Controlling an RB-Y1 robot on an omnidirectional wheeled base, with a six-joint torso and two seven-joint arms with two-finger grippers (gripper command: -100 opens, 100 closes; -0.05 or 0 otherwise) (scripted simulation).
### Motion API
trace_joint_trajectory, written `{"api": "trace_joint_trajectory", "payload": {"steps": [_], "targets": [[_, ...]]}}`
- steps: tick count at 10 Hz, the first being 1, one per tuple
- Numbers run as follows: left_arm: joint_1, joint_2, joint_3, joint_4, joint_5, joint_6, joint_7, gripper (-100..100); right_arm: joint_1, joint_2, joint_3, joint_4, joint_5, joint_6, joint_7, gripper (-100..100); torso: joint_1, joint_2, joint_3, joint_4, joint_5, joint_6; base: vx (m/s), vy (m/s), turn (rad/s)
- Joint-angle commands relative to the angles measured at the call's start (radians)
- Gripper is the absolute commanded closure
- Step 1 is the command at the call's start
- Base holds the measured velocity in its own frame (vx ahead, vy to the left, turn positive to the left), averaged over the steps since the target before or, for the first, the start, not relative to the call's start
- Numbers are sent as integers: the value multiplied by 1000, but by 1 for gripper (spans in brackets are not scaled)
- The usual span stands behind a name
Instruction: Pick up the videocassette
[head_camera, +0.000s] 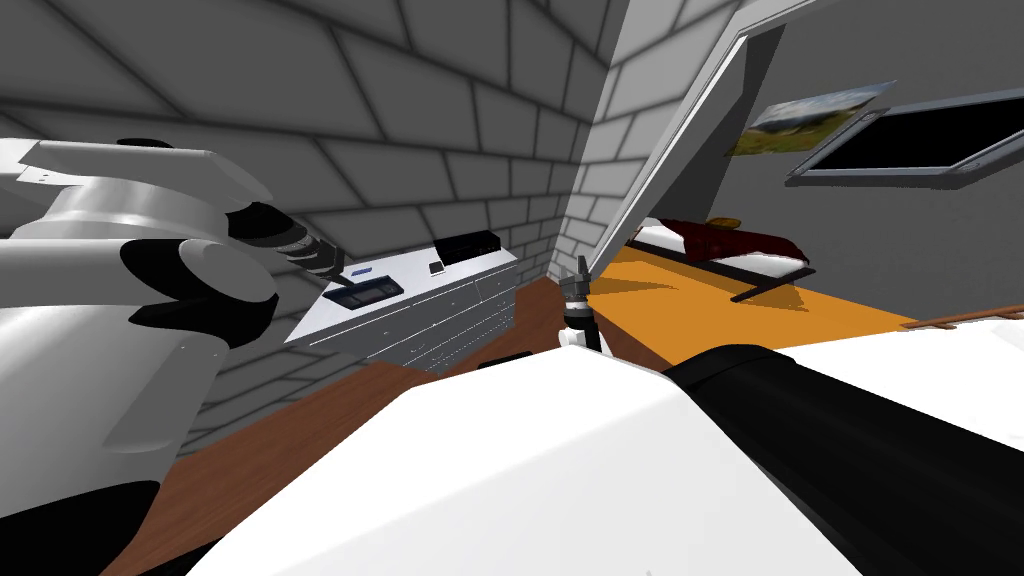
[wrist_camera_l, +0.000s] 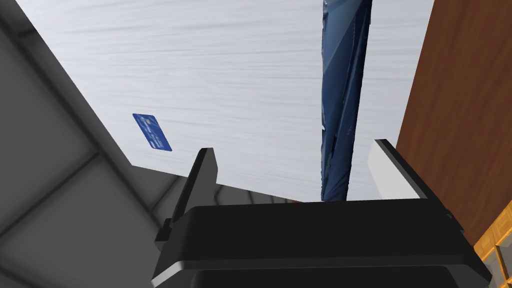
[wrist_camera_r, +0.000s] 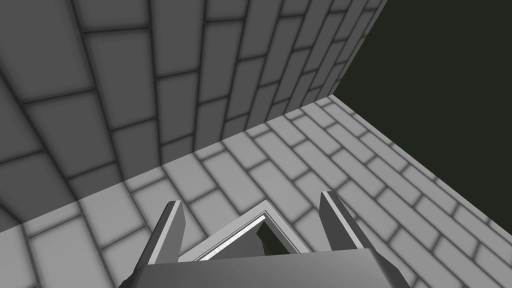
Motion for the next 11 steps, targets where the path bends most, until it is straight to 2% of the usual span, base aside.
{"api": "trace_joint_trajectory", "payload": {"steps": [1,2,3,4,5,6,7,8,10,11], "targets": [[20,1,6,-40,6,39,7,-100,0,0,0,0,0,0,0,0,0,0,0,0,0,0,15,-4,-2],[20,1,6,-40,6,39,7,-100,0,0,0,0,0,0,0,0,0,1,0,0,0,0,0,0,0],[7,9,4,8,6,77,0,-100,0,0,0,0,0,0,0,0,0,2,1,0,0,0,27,-8,56],[13,9,4,-47,6,77,0,-100,0,0,0,0,0,0,0,0,0,1,0,0,0,0,42,-11,50],[7,9,4,-44,6,77,0,-100,0,0,0,0,0,0,0,0,0,0,0,0,0,0,28,0,-3],[7,9,4,3,6,77,0,-100,0,0,0,0,0,0,0,0,0,0,0,0,0,0,9,3,-13],[7,9,4,-10,6,77,0,-100,0,0,0,0,0,0,0,0,1,1,0,0,0,0,0,0,0],[7,9,4,8,6,77,0,-100,0,0,0,0,0,0,0,0,0,2,1,0,0,0,0,0,0],[7,9,4,8,6,77,0,-100,0,0,0,0,0,0,0,0,0,2,1,1,0,0,0,0,0],[-2,16,2,38,7,109,-7,-100,0,0,0,0,0,0,0,0,0,2,1,0,0,0,44,3,49]]}}
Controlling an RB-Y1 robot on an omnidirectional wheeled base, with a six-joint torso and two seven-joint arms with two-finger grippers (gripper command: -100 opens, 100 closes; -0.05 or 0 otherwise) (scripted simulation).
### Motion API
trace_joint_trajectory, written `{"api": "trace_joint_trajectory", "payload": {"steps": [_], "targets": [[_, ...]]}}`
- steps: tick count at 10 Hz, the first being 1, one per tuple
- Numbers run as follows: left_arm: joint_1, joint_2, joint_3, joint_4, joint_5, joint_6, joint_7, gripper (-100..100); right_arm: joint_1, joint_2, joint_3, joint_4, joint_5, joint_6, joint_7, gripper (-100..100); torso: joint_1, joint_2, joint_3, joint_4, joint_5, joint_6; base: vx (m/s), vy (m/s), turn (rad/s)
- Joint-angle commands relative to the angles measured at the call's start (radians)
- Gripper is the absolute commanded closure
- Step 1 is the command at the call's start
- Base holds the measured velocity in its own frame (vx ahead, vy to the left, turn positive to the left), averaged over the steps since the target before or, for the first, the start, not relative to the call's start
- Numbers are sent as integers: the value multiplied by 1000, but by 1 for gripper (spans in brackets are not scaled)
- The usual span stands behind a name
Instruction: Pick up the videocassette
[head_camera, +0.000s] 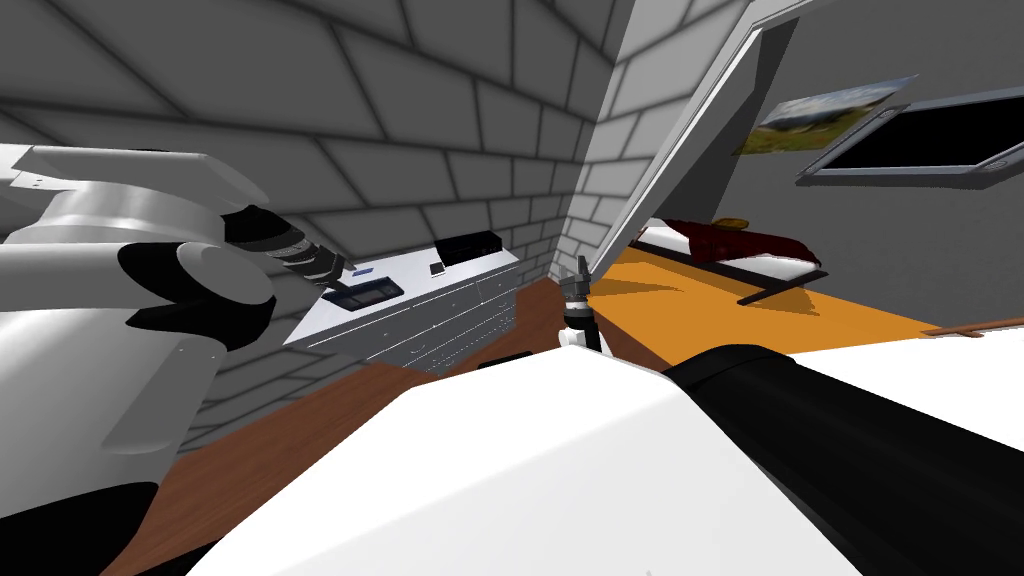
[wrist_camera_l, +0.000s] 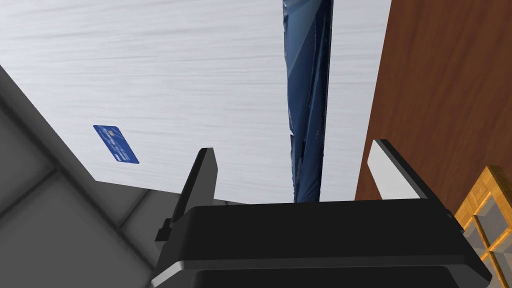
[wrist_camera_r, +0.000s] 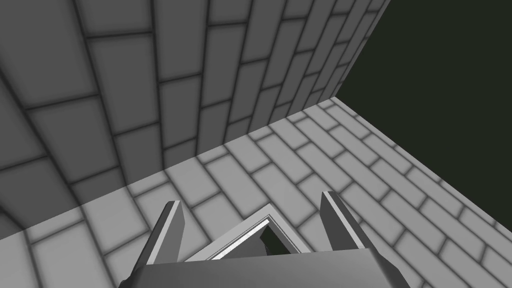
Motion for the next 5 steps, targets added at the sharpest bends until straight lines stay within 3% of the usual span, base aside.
{"api": "trace_joint_trajectory", "payload": {"steps": [1,2,3,4,5], "targets": [[-19,4,-5,50,-4,7,-8,-100,0,0,0,0,0,0,0,0,0,0,0,0,0,0,56,1,34],[-19,4,-5,34,-4,7,-8,-100,0,0,0,0,0,0,0,0,0,-1,-1,0,0,0,27,-3,1],[-24,9,-7,82,-4,34,-13,-100,0,0,0,0,0,0,0,0,-1,0,0,0,0,1,44,0,30],[-60,9,-7,128,-4,7,-13,-100,0,0,0,0,0,0,0,0,-1,-1,0,0,-1,0,52,-2,29],[-57,9,-7,143,-4,5,-13,-100,0,0,0,0,0,0,0,0,-1,-1,-1,-1,0,1,27,-4,-1]]}}
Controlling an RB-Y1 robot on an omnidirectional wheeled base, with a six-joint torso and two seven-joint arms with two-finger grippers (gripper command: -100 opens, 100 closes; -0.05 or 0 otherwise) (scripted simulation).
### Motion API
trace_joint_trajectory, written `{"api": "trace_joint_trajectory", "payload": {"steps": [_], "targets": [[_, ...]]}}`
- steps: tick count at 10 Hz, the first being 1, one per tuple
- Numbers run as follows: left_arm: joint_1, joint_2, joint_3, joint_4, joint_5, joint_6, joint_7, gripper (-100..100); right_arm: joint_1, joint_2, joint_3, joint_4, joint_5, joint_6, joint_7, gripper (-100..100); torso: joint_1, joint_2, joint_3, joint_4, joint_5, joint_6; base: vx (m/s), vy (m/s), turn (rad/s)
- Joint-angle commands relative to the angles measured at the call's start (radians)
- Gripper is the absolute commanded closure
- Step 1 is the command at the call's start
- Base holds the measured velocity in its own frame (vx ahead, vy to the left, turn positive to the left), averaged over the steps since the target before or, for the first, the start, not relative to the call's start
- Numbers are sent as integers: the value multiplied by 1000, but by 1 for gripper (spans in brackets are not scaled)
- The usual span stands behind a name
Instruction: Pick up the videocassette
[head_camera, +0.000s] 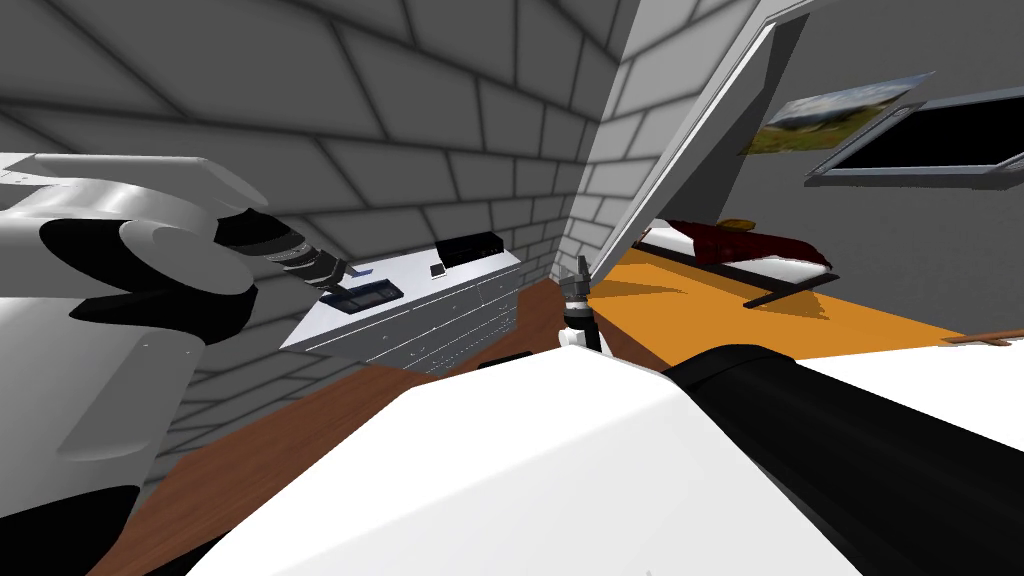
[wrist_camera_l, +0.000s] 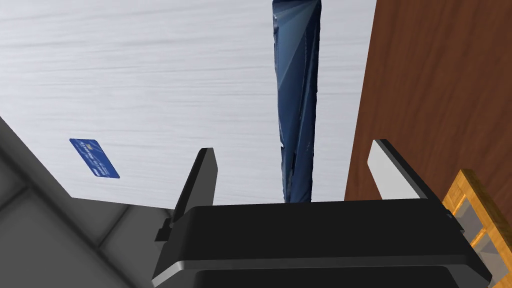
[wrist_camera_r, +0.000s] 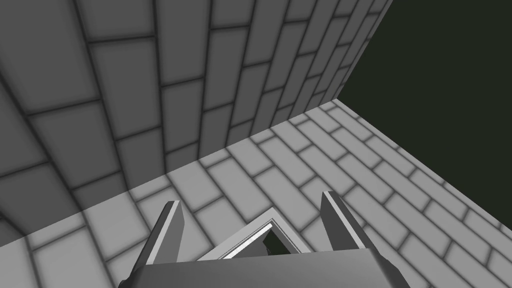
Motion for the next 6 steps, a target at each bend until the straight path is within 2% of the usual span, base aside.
{"api": "trace_joint_trajectory", "payload": {"steps": [1,2,3,6], "targets": [[50,-2,9,-50,8,50,10,-100,0,0,0,0,0,0,0,0,0,0,0,0,0,0,6,0,-4],[59,-2,9,-81,8,55,10,-100,0,0,0,0,0,0,0,0,0,1,1,0,0,0,0,0,0],[57,5,6,-25,9,92,2,-100,0,0,0,0,0,0,0,0,0,2,1,1,0,0,69,-9,50],[58,7,5,-9,9,102,0,-100,0,0,0,0,0,0,0,0,1,-2,-1,-1,0,0,69,13,11]]}}
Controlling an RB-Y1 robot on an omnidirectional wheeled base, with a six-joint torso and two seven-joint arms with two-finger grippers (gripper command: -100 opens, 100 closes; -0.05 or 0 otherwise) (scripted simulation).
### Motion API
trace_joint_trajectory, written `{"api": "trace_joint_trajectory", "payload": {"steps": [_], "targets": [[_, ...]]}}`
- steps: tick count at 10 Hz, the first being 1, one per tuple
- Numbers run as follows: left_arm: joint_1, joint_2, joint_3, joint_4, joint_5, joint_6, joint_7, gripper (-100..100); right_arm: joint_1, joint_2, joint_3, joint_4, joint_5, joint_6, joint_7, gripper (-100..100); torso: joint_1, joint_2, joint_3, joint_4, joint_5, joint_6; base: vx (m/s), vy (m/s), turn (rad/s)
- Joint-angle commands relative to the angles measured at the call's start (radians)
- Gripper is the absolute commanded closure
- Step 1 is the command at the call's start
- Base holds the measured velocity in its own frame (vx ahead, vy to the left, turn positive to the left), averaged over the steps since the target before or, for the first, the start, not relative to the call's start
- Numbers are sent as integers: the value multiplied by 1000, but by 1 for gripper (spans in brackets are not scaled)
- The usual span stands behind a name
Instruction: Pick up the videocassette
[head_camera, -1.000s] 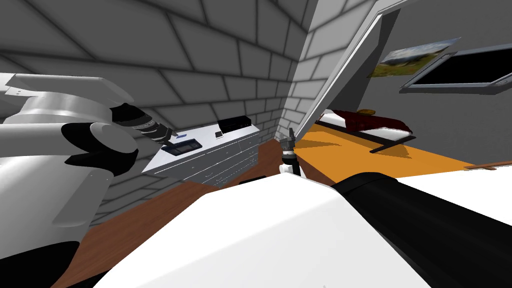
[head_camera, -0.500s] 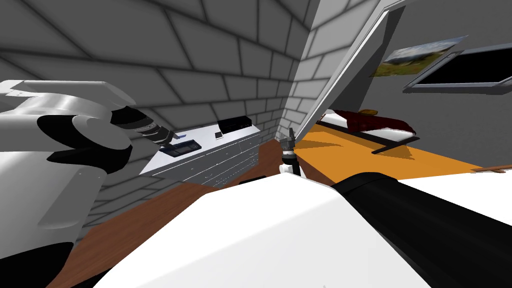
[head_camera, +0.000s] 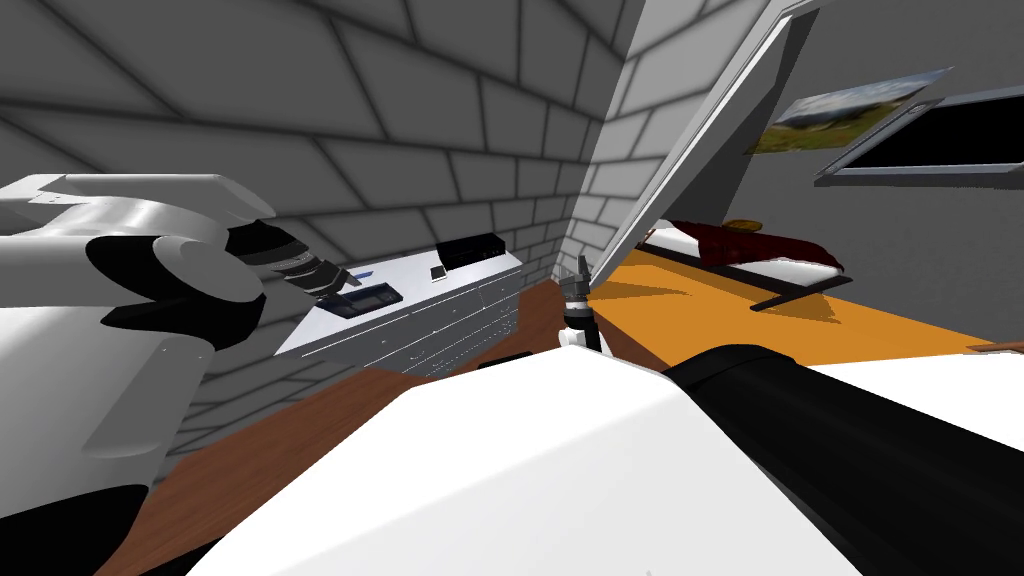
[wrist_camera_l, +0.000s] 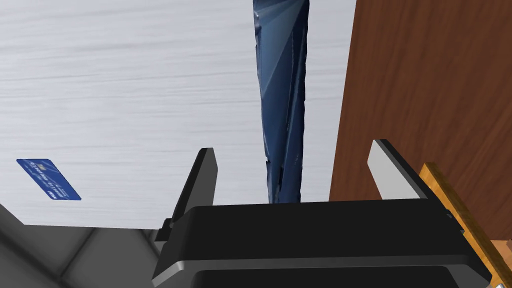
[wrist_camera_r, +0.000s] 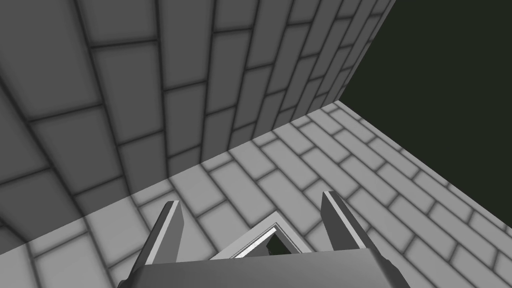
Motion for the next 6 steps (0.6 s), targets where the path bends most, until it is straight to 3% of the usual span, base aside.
{"api": "trace_joint_trajectory", "payload": {"steps": [1,2,3,6], "targets": [[0,0,0,0,0,0,0,-100,0,0,0,0,0,0,0,0,0,0,0,0,0,0,21,6,2],[0,0,0,1,0,4,1,0,0,0,0,0,0,0,0,0,-1,2,1,0,0,0,0,0,0],[24,-15,8,5,5,-27,5,-100,0,0,0,0,0,0,0,0,-1,3,2,1,0,0,-9,4,10],[28,-17,9,-11,5,-32,6,-100,0,0,0,0,0,0,0,0,-1,4,3,1,0,0,-7,1,2]]}}
